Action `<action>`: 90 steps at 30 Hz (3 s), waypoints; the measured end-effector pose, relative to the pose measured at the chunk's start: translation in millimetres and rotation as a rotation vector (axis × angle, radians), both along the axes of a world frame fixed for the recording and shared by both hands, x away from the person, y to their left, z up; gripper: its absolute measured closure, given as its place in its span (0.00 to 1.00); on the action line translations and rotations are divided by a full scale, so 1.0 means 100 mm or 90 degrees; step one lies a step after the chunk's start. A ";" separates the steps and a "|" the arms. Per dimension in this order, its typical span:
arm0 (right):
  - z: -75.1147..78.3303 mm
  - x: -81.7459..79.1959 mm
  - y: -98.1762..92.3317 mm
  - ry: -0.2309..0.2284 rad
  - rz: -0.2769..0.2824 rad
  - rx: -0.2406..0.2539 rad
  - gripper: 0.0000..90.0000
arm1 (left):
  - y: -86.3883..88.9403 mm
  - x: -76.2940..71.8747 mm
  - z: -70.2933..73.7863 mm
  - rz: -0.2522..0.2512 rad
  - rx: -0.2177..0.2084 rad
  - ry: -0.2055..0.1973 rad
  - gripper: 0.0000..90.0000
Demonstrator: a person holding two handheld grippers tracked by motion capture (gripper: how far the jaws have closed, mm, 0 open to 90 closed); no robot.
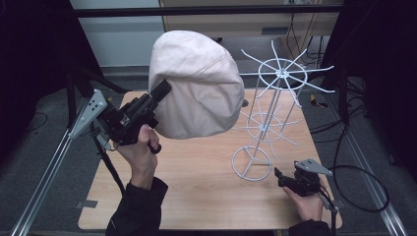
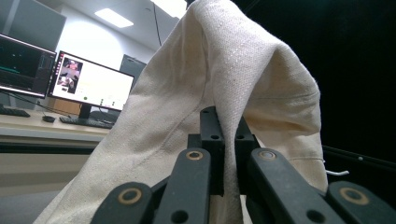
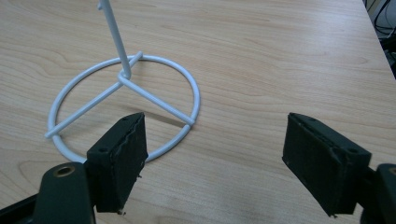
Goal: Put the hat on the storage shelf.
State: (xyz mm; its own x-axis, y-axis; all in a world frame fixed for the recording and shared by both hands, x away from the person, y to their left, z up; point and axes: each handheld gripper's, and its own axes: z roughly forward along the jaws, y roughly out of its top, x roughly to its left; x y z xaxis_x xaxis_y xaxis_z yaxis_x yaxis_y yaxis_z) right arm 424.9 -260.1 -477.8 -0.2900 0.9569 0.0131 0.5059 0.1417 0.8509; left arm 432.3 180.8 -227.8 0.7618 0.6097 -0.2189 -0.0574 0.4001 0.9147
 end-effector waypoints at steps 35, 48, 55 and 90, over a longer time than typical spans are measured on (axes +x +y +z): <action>-0.01 0.00 0.00 0.003 0.004 0.002 0.25 | -0.31 0.41 -0.12 -0.026 0.054 0.075 0.98; -0.01 0.00 0.00 0.007 0.004 0.003 0.25 | -0.30 0.50 -0.33 -0.046 0.106 0.120 0.97; -0.01 0.01 0.00 0.007 0.004 -0.002 0.25 | -0.32 0.54 -0.44 -0.057 0.127 0.135 0.97; -0.02 0.01 0.00 0.013 0.004 0.001 0.24 | -0.56 0.53 -0.78 -0.062 0.267 0.138 0.82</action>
State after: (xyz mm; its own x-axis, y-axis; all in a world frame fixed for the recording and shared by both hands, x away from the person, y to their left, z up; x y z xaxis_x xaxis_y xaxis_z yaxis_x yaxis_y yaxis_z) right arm 425.7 -259.8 -479.8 -0.2960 0.9550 0.0206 0.5226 0.1439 0.8403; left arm 485.0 124.9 -306.0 0.7838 0.6074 -0.1294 0.1720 -0.0121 0.9850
